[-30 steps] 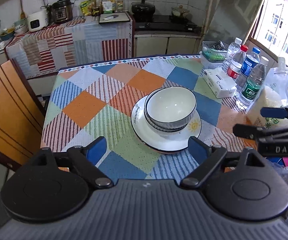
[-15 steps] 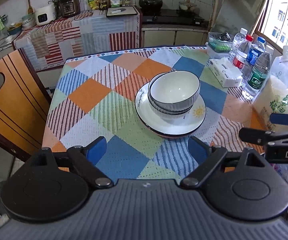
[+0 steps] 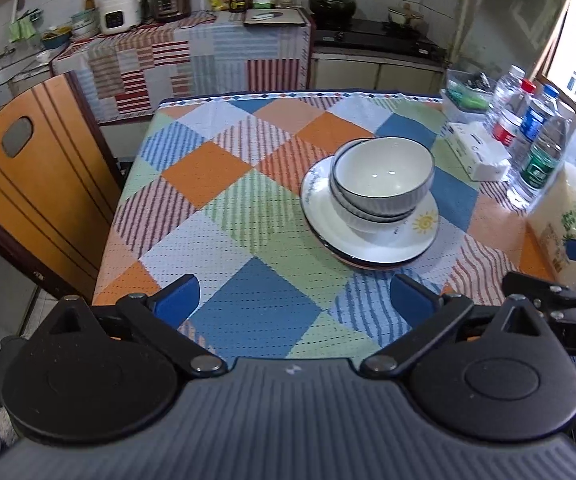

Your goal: Organize plates and bowls

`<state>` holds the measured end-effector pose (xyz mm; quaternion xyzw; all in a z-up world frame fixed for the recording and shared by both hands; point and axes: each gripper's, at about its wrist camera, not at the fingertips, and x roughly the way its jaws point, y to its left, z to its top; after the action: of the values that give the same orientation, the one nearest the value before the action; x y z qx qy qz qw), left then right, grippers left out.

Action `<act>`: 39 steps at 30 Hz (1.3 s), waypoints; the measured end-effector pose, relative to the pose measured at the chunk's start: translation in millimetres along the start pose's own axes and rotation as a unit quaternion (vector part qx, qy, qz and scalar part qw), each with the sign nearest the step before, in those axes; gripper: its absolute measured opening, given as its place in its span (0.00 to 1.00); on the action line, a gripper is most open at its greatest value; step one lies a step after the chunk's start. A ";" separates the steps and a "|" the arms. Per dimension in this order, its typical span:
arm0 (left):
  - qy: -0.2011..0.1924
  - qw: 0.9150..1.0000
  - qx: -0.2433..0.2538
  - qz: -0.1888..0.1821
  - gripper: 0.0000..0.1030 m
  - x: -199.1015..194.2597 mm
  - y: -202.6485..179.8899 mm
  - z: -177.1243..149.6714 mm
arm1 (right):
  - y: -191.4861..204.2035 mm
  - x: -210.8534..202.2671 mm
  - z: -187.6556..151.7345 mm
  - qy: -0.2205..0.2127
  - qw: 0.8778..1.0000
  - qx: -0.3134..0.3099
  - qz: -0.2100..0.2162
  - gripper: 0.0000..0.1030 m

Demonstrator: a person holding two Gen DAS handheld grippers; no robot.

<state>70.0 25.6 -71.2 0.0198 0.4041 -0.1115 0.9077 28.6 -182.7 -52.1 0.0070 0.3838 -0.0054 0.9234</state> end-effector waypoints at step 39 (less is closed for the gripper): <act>-0.027 0.999 0.008 0.035 1.00 2.4 -19.9 -15.7 | -4.1 5.7 -10.1 0.022 1.000 0.007 -0.015 0.95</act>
<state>55.8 7.7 -82.4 0.0385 0.3778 -0.0831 0.9214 25.4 -186.7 -63.2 0.0073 0.4043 -0.0220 0.9144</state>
